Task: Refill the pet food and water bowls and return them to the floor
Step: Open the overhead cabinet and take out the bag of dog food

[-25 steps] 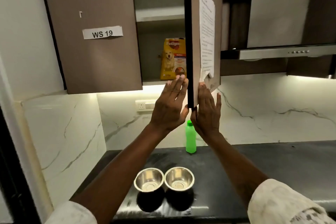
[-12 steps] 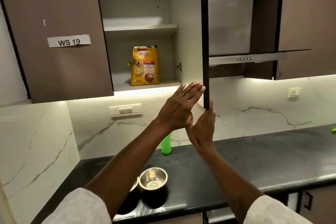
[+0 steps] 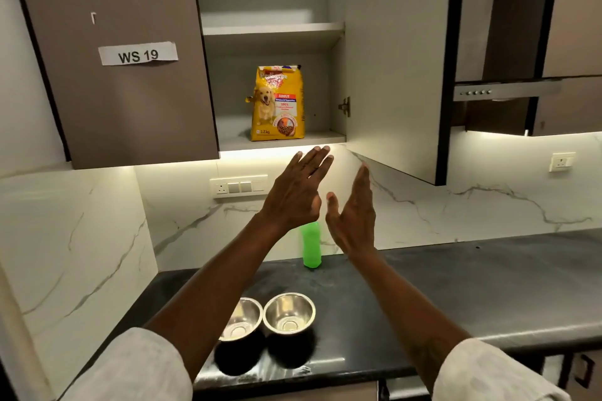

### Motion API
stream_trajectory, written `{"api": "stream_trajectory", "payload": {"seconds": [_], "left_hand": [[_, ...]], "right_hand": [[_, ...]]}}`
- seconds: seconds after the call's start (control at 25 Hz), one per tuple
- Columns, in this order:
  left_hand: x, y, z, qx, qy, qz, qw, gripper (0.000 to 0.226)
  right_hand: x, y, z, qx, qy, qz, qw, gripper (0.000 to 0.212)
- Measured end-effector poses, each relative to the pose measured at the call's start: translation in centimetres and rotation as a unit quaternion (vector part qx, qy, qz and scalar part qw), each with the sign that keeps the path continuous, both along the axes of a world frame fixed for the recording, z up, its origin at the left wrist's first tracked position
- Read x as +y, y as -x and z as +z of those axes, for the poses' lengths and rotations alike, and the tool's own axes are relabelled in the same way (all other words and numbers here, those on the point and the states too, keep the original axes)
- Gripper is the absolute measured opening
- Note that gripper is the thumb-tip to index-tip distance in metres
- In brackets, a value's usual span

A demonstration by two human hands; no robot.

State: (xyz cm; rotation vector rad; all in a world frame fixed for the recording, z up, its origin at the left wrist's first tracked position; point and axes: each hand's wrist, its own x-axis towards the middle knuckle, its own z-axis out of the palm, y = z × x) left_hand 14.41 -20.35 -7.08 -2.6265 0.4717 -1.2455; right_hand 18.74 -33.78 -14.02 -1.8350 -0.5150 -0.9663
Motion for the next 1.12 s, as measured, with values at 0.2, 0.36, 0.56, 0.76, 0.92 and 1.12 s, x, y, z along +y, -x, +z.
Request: {"api": "stream_trajectory", "payload": {"seconds": [0.2,0.36,0.56,0.76,0.92,1.12], "left_hand": [[5.6,-2.8,0.2,-0.005,0.021,0.025,0.999,0.085],[10.8,-5.5,0.7,0.001,0.074,0.041,0.996,0.083],[17.2,-9.0,2.2,0.009,0.113,0.065,0.991,0.083],[20.6,-13.3,3.9,0.014,0.211,0.063,0.975,0.084],[20.8,-16.6,5.9,0.026,0.316,0.052,0.947,0.088],[20.6,-21.0,8.8,0.097,0.493,0.039,0.864,0.101]], "right_hand": [[4.7,-4.2,1.5,-0.03,0.048,0.021,0.998,0.086],[8.5,-7.7,3.2,-0.022,0.051,0.037,0.998,0.093],[12.4,-12.2,5.8,-0.018,0.088,0.06,0.994,0.1],[14.8,-18.1,8.6,-0.02,0.104,0.087,0.991,0.095],[16.6,-24.0,11.9,-0.03,0.099,0.113,0.988,0.091],[18.2,-29.4,14.5,-0.003,0.043,0.154,0.987,0.091]]}}
